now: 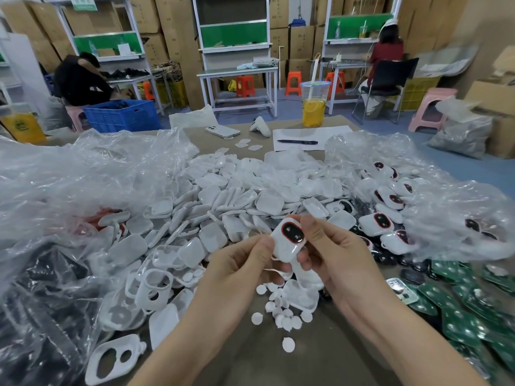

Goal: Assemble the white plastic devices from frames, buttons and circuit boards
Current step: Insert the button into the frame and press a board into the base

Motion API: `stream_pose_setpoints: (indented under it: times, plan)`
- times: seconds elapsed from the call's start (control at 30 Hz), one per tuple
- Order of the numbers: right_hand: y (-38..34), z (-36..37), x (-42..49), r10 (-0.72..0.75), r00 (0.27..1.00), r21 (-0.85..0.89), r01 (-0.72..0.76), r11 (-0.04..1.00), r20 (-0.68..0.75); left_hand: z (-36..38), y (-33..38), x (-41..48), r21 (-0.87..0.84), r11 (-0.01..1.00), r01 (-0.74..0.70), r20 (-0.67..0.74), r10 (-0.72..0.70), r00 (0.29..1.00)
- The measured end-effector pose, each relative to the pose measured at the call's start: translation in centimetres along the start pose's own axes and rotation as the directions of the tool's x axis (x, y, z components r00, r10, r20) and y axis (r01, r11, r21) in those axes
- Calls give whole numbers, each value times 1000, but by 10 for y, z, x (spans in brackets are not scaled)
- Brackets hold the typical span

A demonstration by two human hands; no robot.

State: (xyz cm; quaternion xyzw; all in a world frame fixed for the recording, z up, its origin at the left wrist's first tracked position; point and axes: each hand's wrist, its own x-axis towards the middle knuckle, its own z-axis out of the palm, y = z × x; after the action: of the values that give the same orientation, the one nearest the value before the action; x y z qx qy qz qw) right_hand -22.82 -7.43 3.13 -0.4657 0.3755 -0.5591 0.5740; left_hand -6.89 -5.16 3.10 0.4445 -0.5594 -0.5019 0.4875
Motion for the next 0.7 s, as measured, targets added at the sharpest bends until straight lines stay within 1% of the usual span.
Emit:
stream_pose_setpoints:
  times: [0.1,0.2,0.3,0.5,0.6,0.7]
  plan:
    - [0,1,0,2,1000,3,-2,1000,-14,2,3,-1,75,996,-42,-65,47,997]
    - [0,2,-1,-11,1000,-111,14,994,24,2,4,-2,37,998,-44,-136,48,989]
    - [-3,2,-4,-35,998,-151,41,988,45,4,5,-4,5,999,-43,-116,44,992]
    - [-8,6,-11,-46,992,-193,68,979,115,1,3,-4,63,996,-61,-104,68,992]
    - [-9,6,-12,-37,992,-170,57,984,117,-1,3,-6,103,992,-79,-94,88,992]
    - [-10,6,-12,-35,993,-167,54,984,115,-1,2,-5,103,991,-82,-81,91,993]
